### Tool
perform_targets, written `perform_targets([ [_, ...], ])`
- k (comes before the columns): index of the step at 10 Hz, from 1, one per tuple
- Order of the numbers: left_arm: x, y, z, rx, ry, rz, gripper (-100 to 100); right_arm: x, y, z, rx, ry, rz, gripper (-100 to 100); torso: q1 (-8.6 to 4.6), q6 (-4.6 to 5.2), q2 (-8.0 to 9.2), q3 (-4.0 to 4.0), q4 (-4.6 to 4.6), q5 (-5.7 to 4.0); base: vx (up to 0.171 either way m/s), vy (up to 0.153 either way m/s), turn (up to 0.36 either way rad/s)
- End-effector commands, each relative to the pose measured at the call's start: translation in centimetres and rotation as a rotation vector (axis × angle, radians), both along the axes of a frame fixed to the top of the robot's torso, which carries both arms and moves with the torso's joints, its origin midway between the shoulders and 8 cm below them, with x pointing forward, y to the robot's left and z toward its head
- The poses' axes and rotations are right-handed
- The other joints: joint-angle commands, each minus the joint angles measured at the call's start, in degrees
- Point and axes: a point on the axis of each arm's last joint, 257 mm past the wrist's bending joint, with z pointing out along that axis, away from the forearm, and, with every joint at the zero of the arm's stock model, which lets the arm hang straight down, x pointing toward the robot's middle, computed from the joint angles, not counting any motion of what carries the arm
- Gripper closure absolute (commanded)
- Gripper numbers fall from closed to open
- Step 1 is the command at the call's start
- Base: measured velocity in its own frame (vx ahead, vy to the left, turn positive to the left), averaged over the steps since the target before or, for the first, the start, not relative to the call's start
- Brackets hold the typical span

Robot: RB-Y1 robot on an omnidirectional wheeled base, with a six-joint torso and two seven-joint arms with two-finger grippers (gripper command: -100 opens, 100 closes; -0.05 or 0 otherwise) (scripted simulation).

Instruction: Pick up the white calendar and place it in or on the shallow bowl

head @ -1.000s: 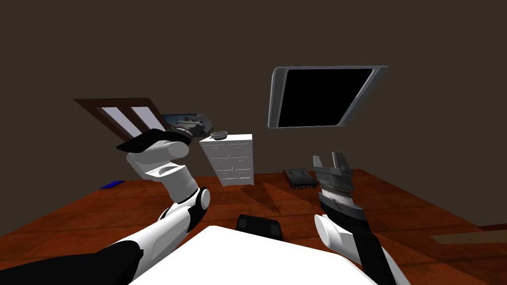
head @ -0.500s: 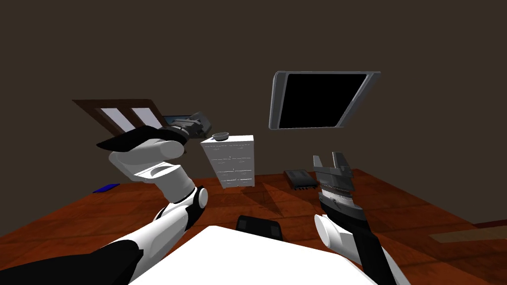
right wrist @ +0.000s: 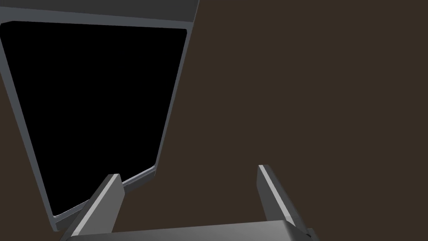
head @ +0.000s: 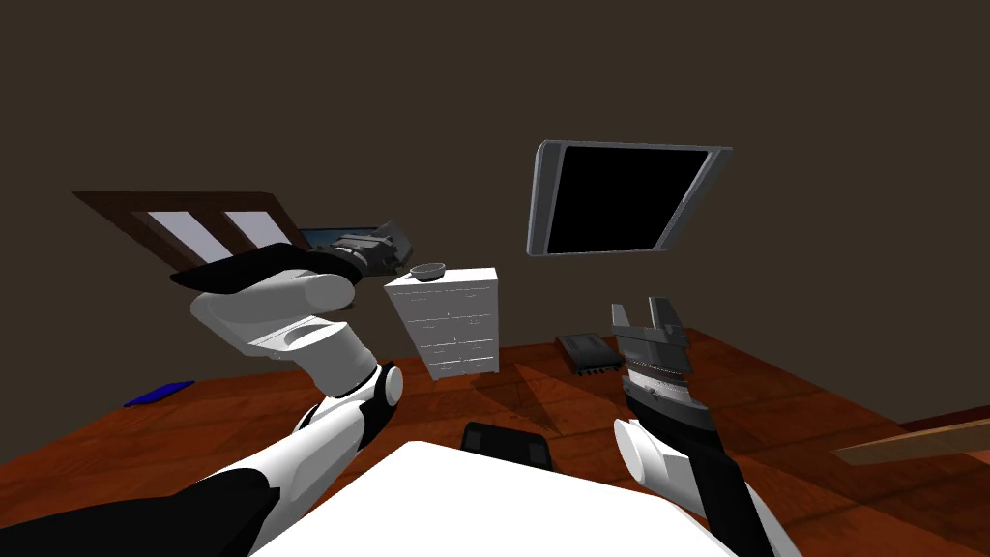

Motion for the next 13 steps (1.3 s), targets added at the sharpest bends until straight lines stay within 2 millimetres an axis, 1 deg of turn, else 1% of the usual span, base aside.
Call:
perform_targets([
  [1, 0.1, -0.1, -0.9, -0.011, 0.037, -0.001, 100, 0.0, 0.0, 0.0, 0.0, 0.0, 0.0, 0, 0.0, 0.0, 0.0, 0.0, 0.0, 0.0, 0.159, 0.151, -0.145],
  [4, 0.3, -0.1, -2.8, -0.035, 0.112, -0.001, 100, 0.0, 0.0, 0.0, 0.0, 0.0, 0.0, 0, 0.07, 0.09, -0.33, -0.2, -0.09, 0.0, 0.201, 0.166, -0.148],
  [6, 0.4, -0.1, -4.1, -0.052, 0.159, -0.002, 100, 0.0, 0.0, 0.0, 0.0, 0.0, 0.0, 0, 0.14, 0.11, -0.43, -0.27, -0.13, 0.02, 0.192, 0.217, -0.143],
  [8, 0.5, -0.2, -5.3, -0.069, 0.204, -0.003, 100, 0.0, 0.0, 0.0, 0.0, 0.0, 0.0, 0, 0.23, 0.11, -0.18, -0.12, -0.05, 0.04, 0.131, 0.199, -0.125],
  [10, 0.5, -0.2, -6.4, -0.084, 0.244, -0.004, 100, 0.0, 0.0, 0.0, 0.0, 0.0, 0.0, 0, -0.17, 0.11, -0.08, -0.04, 0.01, -0.08, 0.148, 0.129, -0.095],
  [11, 0.5, -0.2, -5.9, -0.08, 0.23, -0.002, 100, 0.0, 0.0, 0.0, 0.0, 0.0, 0.0, 0, -0.23, 0.15, -0.14, -0.07, 0.0, -0.11, 0.073, 0.067, -0.038],
  [12, 0.5, -0.2, -6.0, -0.081, 0.235, -0.003, -100, 0.0, 0.0, 0.0, 0.0, 0.0, 0.0, 0, -0.49, 0.11, 0.12, 0.08, 0.07, -0.16, 0.014, 0.013, 0.002],
  [13, 0.5, -0.2, -6.0, -0.081, 0.235, -0.003, -100, 0.0, 0.0, 0.0, 0.0, 0.0, 0.0, 0, -0.72, 0.1, 0.38, 0.24, 0.14, -0.23, 0.008, 0.006, -0.001],
])
